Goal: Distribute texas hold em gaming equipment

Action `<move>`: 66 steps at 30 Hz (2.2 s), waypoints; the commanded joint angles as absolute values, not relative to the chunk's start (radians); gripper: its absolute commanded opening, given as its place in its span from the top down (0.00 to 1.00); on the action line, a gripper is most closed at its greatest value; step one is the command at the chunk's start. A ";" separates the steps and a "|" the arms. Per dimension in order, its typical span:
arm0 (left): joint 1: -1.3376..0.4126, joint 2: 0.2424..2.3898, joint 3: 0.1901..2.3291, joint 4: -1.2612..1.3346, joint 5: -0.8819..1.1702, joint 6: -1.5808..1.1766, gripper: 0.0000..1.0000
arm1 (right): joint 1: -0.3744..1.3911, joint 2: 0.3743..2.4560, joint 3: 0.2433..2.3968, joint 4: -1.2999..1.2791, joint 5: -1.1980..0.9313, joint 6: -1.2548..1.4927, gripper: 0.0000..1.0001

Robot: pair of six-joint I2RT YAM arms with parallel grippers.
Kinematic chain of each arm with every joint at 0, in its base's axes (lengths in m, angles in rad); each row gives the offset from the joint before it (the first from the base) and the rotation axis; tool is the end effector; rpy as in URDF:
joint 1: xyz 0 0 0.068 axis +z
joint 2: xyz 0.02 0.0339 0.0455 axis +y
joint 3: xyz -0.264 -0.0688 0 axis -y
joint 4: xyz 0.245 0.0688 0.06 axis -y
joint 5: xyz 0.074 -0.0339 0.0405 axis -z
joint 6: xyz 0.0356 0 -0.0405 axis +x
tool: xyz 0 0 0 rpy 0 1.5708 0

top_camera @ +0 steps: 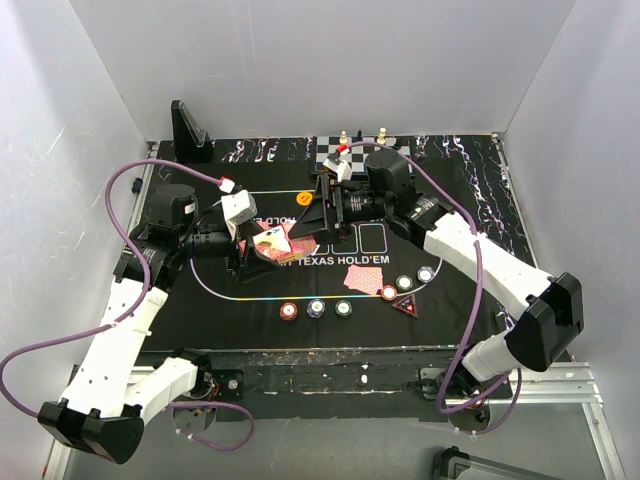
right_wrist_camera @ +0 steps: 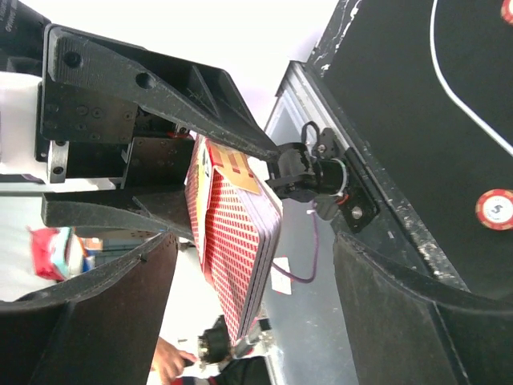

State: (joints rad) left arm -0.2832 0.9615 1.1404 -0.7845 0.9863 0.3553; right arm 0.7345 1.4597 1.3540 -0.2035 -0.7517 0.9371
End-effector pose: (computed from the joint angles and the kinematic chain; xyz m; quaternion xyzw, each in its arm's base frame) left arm 0.1610 -0.0778 0.3793 0.4535 0.6719 -0.4043 0.4236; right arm 0.2330 0.2432 0.3793 -0.1394 0.7692 0.6058 0.1480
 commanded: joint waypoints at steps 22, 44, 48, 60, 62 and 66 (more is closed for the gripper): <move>-0.278 0.934 1.178 -0.729 1.025 0.305 1.00 | 0.686 1.407 1.215 -0.063 -0.821 1.032 0.49; -0.278 0.916 1.175 -0.718 1.032 0.287 1.00 | 0.601 1.324 1.219 -0.198 -0.825 0.956 0.65; -0.279 0.913 1.173 -0.718 1.034 0.284 1.00 | 0.583 1.305 1.236 -0.230 -0.821 0.939 0.72; -0.278 0.902 1.160 -0.703 1.039 0.258 1.00 | 0.532 1.287 1.339 -0.334 -0.827 0.885 0.85; -0.278 0.900 1.160 -0.704 1.039 0.256 1.00 | 0.503 1.272 1.357 -0.341 -0.834 0.884 0.87; -0.278 0.894 1.157 -0.713 1.042 0.259 1.00 | 0.448 1.264 1.408 -0.373 -0.854 0.873 0.96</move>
